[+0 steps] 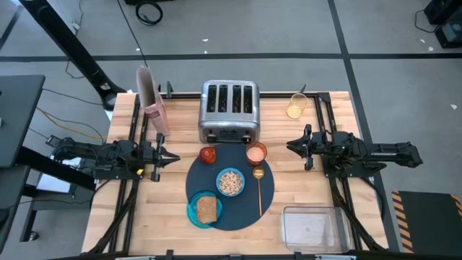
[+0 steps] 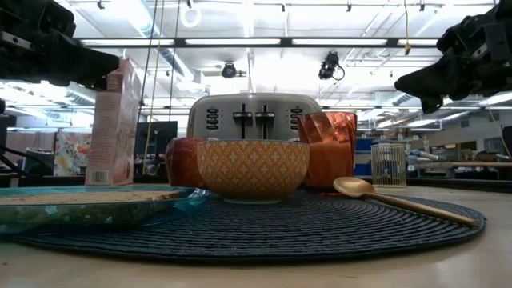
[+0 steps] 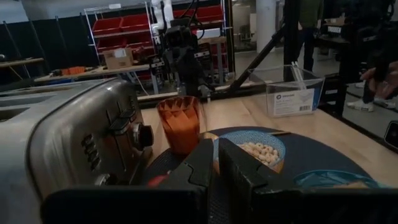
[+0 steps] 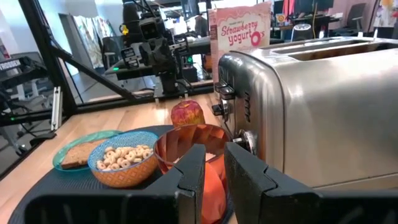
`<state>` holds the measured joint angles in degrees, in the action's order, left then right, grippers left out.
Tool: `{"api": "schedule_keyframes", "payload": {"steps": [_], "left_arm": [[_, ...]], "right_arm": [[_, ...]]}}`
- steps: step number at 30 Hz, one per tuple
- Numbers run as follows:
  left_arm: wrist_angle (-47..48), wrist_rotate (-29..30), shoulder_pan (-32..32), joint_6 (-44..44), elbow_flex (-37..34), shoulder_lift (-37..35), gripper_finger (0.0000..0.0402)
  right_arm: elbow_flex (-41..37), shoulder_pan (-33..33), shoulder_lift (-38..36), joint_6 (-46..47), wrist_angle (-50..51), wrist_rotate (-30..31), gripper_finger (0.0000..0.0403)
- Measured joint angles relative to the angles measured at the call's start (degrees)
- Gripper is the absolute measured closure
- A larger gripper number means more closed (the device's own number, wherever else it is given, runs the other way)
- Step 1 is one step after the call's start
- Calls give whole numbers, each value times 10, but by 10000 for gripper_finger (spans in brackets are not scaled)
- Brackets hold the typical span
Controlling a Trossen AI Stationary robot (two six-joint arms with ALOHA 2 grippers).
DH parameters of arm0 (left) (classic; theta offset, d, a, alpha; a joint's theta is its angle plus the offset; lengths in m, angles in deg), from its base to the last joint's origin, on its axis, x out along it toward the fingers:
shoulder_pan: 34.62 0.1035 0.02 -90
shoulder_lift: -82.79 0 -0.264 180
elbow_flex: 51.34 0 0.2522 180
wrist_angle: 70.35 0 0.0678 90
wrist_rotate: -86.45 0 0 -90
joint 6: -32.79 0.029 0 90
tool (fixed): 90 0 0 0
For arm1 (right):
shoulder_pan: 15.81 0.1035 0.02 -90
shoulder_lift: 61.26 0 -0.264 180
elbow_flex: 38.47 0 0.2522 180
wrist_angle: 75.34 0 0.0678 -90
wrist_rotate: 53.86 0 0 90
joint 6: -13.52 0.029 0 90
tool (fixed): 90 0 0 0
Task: Arrange a breakfast setting
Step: Return to Home Position
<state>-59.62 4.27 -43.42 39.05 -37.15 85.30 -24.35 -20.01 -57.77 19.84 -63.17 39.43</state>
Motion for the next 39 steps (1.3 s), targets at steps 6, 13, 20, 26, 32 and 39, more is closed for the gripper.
{"api": "schedule_keyframes", "payload": {"steps": [6, 13, 20, 26, 32, 39], "left_arm": [[-3, 1, 0, 0, 0, 1, 367], [-3, 1, 0, 0, 0, 1, 367], [-4, 1, 0, 0, 0, 1, 367], [-5, 2, 0, -1, 0, -4, 367], [5, -2, 41, -1, 0, -14, 367], [7, -2, 90, -1, 0, -24, 367]], "right_arm": [[0, 0, 0, 1, 0, 0, 332], [0, 0, 0, 1, 0, 0, 332], [0, 0, 0, 1, 0, 0, 332], [0, 0, -1, 1, 0, 0, 332], [0, -28, -28, 1, -1, 0, 332], [0, -57, -34, 0, 0, 0, 332]]}}
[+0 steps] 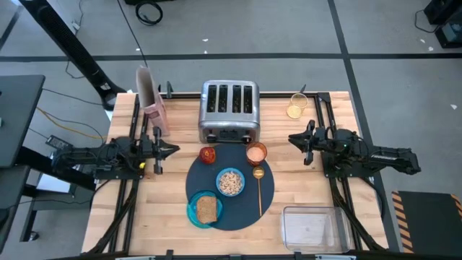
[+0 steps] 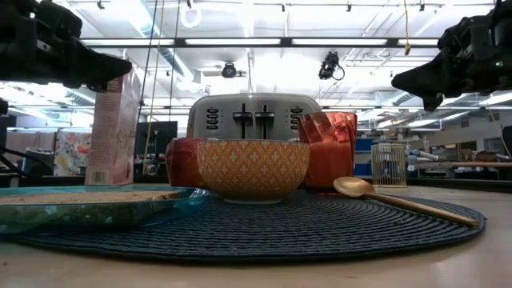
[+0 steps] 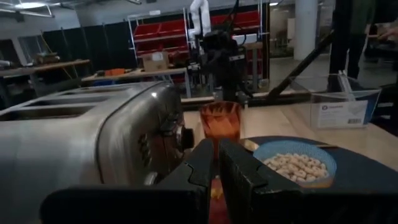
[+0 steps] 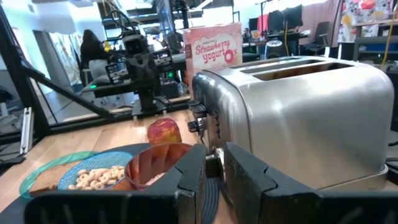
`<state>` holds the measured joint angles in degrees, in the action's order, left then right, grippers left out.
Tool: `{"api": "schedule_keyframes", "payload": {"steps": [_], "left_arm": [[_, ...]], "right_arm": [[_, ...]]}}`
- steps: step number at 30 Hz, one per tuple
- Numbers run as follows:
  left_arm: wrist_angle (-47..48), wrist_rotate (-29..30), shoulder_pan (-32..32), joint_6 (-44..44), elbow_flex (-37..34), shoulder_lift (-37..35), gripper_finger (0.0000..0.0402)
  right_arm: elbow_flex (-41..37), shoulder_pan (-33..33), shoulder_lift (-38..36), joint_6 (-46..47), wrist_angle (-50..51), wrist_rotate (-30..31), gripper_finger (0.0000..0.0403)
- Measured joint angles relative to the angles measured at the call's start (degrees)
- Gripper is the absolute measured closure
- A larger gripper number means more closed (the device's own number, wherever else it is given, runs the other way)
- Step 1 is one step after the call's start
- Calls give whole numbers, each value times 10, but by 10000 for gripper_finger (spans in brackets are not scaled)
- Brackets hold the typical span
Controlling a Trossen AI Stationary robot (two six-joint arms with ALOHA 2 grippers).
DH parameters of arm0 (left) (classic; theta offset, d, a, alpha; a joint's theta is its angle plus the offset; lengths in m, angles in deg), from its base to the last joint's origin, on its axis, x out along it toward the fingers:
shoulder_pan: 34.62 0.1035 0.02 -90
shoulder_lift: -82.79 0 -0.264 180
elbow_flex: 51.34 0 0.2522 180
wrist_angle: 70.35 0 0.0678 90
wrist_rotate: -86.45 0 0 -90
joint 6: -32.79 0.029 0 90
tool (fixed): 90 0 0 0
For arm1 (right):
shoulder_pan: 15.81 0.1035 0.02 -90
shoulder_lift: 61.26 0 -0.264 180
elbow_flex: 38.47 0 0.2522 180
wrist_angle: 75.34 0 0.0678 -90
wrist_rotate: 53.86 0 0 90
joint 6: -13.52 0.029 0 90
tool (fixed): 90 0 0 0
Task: Arrange a breakfast setting
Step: Return to Home Position
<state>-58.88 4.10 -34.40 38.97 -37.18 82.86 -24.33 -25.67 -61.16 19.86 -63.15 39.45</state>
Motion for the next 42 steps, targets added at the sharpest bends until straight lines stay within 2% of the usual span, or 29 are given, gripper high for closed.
{"api": "schedule_keyframes", "payload": {"steps": [5, 42], "left_arm": [[-8, 0, -18, 0, 0, 0, 367], [-30, 0, -18, 0, 0, 7, 367]], "right_arm": [[0, 0, 1, 0, -1, 0, 332], [0, 0, 3, 1, -1, 0, 332]]}}
